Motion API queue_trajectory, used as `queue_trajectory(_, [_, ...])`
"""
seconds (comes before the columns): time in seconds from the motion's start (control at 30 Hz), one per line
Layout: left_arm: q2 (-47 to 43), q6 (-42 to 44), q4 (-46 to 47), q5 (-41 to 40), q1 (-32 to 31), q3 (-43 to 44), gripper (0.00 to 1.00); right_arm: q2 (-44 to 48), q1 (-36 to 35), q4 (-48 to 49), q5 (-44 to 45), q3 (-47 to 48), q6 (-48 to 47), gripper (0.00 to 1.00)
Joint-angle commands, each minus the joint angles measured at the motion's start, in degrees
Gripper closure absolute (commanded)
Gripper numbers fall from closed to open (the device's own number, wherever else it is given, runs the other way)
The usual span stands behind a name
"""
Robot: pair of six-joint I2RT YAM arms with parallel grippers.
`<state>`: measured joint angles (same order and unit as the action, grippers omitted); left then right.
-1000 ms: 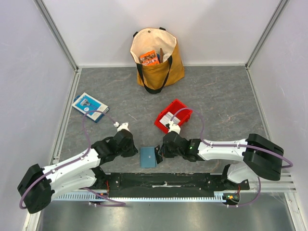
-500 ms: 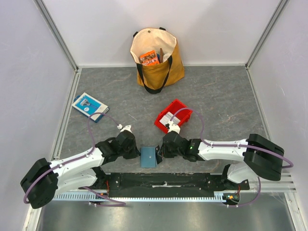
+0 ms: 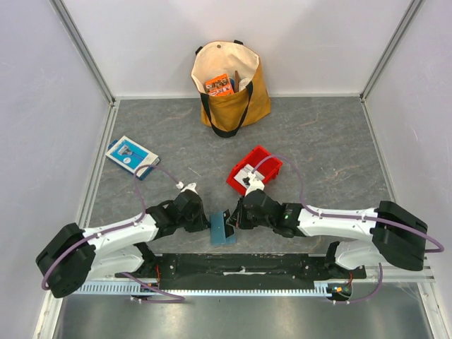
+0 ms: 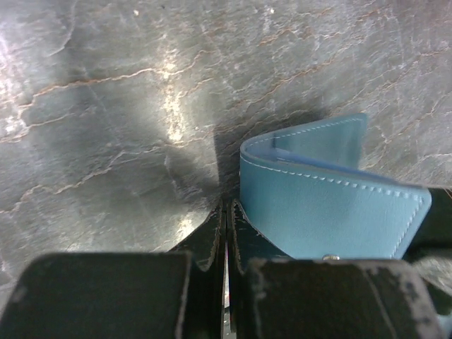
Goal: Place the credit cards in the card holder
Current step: Open the card holder at the corner of the board.
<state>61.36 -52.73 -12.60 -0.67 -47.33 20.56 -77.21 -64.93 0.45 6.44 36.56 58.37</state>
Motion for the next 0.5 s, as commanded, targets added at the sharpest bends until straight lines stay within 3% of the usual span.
queue_trajectory(0.0, [3.6, -0.4, 1.6, 0.1, 0.0, 1.0, 0.98, 2.2, -0.2, 4.5, -1.2, 0.8, 0.0, 1.00])
queue_trajectory(0.3, [11.4, 1.8, 3.8, 0.3, 0.0, 5.9, 0.98, -3.8, -0.3, 7.3, -2.1, 0.3, 0.4, 1.00])
queue_trajectory(0.47, [13.2, 1.7, 3.6, 0.3, 0.0, 5.5, 0.98, -6.3, -0.8, 3.1, 0.8, 2.9, -1.1, 1.00])
